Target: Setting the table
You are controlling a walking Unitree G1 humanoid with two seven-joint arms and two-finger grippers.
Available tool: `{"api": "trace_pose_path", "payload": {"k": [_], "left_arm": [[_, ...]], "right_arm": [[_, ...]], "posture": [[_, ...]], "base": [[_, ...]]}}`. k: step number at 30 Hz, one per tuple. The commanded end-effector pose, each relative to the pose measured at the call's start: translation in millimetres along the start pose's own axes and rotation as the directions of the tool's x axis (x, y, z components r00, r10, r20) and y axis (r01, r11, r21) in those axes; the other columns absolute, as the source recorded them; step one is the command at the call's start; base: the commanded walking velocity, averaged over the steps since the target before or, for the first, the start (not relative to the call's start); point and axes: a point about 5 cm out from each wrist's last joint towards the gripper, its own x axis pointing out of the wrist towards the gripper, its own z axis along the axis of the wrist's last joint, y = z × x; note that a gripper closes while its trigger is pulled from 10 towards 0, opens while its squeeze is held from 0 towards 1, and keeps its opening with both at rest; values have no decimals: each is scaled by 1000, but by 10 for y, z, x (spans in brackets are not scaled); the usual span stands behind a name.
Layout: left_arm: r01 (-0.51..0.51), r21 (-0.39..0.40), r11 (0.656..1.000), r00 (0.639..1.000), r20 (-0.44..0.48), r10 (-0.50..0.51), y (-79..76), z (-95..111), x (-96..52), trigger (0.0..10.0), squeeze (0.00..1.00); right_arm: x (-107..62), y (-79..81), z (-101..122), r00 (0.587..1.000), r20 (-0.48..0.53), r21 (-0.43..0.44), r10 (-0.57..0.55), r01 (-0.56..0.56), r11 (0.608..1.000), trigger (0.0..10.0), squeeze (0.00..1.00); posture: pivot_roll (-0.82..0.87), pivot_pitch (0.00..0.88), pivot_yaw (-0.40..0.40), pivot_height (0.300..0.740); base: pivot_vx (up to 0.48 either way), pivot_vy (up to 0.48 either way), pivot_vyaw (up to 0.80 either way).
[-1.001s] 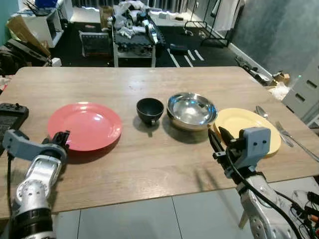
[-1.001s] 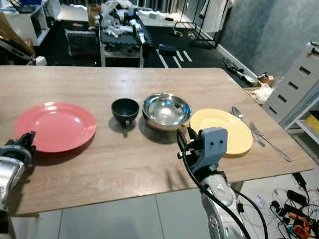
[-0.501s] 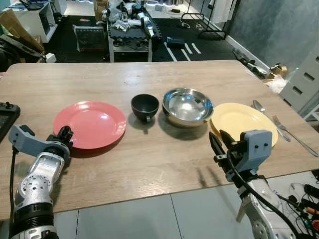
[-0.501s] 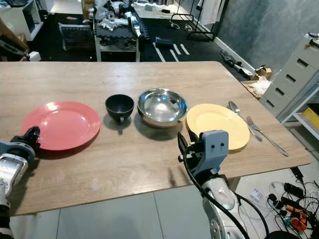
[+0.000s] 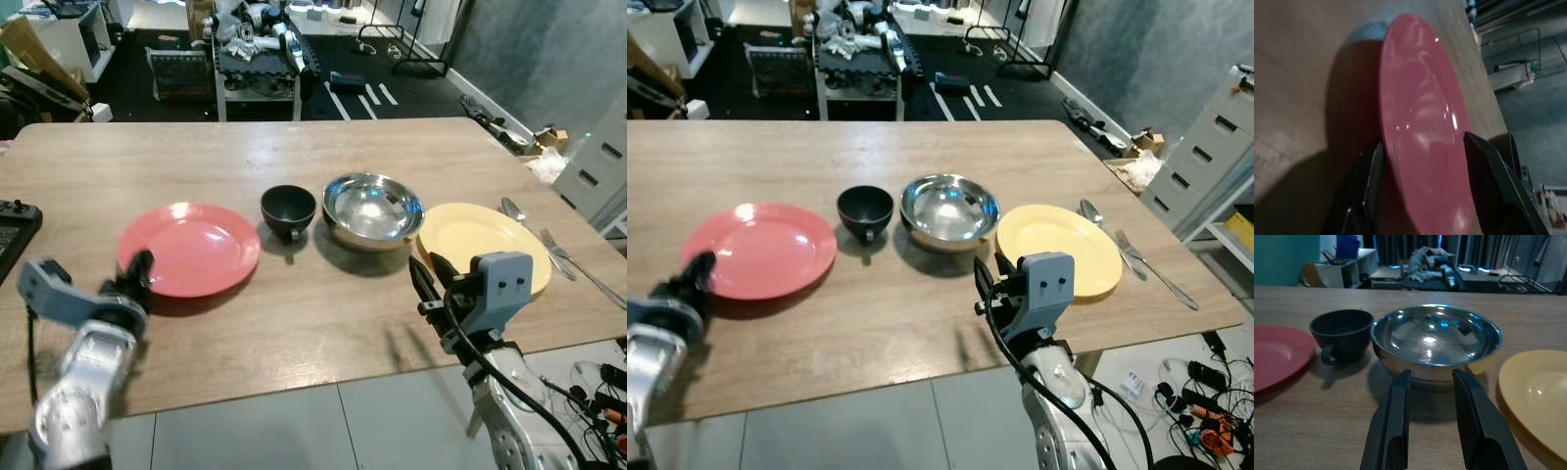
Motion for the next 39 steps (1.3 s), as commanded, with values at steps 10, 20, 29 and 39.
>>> {"api": "trace_pose_path", "payload": {"k": [10,20,29,39], "left_arm": [[-18,-55,998,974,-227,5,-27,-437,-355,10000,0],[161,-37,986,855,-493,-158,-283,-830,-489,10000,0],[431,67,900,724,-621,-301,-515,-937,-638,10000,0],[651,529,544,753,-540,-376,-824,-616,-485,10000,0]], "right_arm": [[9,-28,-51,1000,-13,0,-11,11,1000,10000,0],[-21,-55,-35,999,-3,-6,-35,35,999,10000,0],[-44,-93,-22,999,-1,-18,-52,52,998,10000,0],[-110,-80,-35,998,-4,-20,-68,68,997,10000,0]], "posture": [[76,159,28,740],[52,159,45,740],[0,177,48,740],[-29,185,80,740]], "base": [[0,0,0],[0,0,0],[0,0,0],[0,0,0]]}}
